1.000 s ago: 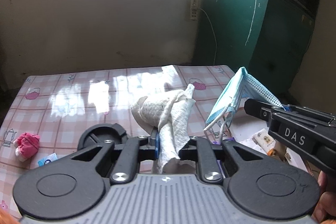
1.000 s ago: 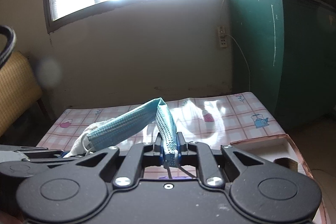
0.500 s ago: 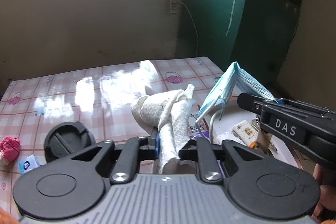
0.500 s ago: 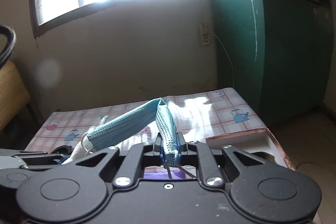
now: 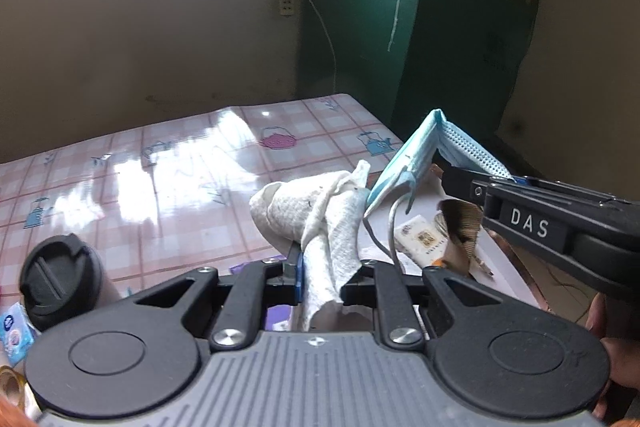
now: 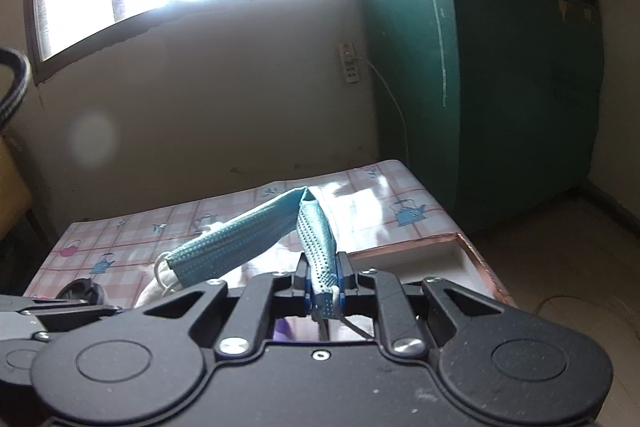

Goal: Organize soft objects
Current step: 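Carry the white cloth and blue mask with both grippers toward the box, then open both grippers over the box to drop the cloth and mask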

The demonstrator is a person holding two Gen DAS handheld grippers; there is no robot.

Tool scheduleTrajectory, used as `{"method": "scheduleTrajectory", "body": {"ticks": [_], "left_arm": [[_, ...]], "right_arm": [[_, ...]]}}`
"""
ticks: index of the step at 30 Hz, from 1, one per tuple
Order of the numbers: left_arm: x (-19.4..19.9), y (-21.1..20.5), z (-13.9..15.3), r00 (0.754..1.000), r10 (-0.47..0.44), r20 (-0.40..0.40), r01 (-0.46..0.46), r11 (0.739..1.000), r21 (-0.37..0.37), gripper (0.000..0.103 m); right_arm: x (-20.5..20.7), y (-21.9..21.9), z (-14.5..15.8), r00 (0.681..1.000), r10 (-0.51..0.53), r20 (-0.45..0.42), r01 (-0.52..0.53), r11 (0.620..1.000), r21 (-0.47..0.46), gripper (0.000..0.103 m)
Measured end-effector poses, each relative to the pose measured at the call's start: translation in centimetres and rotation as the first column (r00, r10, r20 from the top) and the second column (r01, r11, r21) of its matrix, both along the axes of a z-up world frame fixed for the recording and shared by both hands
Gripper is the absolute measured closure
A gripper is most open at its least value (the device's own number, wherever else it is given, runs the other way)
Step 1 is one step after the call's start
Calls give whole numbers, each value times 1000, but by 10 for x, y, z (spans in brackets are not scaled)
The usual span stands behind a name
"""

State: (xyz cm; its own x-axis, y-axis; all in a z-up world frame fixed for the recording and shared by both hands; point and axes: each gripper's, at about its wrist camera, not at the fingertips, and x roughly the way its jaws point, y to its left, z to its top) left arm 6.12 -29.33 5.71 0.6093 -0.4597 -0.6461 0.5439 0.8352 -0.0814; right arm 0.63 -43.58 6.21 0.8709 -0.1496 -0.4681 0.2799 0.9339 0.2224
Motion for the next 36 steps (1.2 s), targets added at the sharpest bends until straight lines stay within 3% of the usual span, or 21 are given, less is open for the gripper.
{"method": "scheduleTrajectory", "body": {"ticks": [26, 29, 30, 33, 36], "left_arm": [[5, -73, -34, 977, -203, -62, 199, 978, -67, 83], [7, -83, -37, 969, -242, -53, 236, 966, -106, 70], [7, -84, -39, 968, -248, -50, 241, 965, -104, 66], [4, -86, -44, 966, -256, -48, 251, 964, -84, 60], [3, -82, -45, 969, -237, -65, 232, 969, -84, 46]], "right_arm": [[0, -86, -33, 980, -174, -94, 178, 983, 37, 86], [0, -93, -38, 975, -192, -109, 198, 979, 45, 73], [-1, -94, -41, 975, -194, -111, 200, 978, 51, 54], [-4, -96, -45, 972, -206, -117, 212, 976, 42, 50], [-10, -97, -45, 970, -214, -118, 221, 974, 52, 47]]}}
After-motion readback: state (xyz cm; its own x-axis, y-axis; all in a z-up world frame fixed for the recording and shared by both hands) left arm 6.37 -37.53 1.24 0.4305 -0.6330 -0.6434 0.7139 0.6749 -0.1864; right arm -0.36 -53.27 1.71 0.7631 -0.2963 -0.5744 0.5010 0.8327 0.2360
